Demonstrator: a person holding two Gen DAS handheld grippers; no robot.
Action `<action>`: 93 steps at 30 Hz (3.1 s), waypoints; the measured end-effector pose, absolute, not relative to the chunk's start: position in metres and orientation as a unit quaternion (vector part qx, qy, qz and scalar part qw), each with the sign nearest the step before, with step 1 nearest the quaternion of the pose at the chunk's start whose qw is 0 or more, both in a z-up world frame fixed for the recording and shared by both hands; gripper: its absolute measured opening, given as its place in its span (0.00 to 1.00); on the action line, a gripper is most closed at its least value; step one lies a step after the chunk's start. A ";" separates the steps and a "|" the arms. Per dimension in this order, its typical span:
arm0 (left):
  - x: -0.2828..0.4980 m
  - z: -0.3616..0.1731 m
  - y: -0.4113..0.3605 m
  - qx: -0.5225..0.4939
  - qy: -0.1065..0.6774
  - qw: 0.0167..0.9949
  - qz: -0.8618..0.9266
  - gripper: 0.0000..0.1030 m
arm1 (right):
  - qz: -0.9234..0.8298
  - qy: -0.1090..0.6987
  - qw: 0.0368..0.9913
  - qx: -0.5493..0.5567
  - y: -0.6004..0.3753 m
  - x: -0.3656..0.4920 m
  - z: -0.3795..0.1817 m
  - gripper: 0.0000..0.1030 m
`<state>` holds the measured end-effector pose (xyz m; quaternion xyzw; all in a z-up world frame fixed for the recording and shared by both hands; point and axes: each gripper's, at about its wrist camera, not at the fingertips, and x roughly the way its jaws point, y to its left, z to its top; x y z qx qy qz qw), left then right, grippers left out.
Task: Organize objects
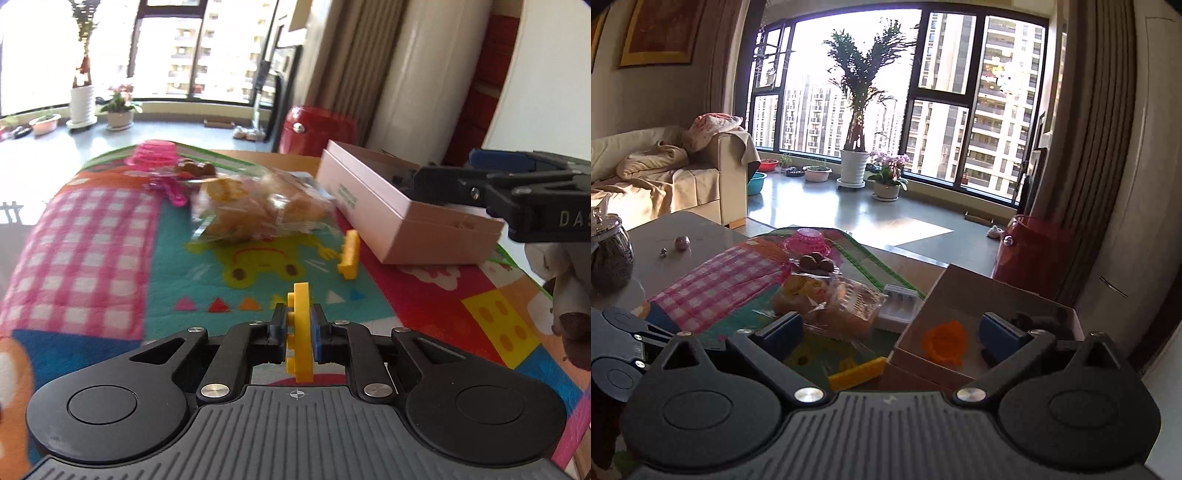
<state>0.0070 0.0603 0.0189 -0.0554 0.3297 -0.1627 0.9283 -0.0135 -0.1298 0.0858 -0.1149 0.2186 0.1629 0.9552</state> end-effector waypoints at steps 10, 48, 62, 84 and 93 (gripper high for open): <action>0.005 0.042 0.159 -0.109 0.278 0.954 -0.025 0.15 | 0.214 0.352 0.911 -0.039 -0.021 0.133 0.081 1.00; -0.002 0.036 0.139 -0.157 0.282 0.943 -0.081 0.15 | 0.263 0.374 0.888 -0.045 -0.064 0.114 0.138 0.97; -0.001 0.029 0.168 -0.175 0.286 0.940 -0.069 0.15 | 0.133 0.483 0.863 -0.066 0.042 0.274 0.025 0.73; 0.004 0.016 0.168 -0.199 0.291 0.932 -0.088 0.15 | 0.086 0.492 0.860 -0.102 -0.061 0.243 0.087 0.75; 0.007 0.013 0.164 -0.194 0.300 0.930 -0.087 0.15 | 0.047 0.509 0.844 -0.161 -0.047 0.272 0.037 0.38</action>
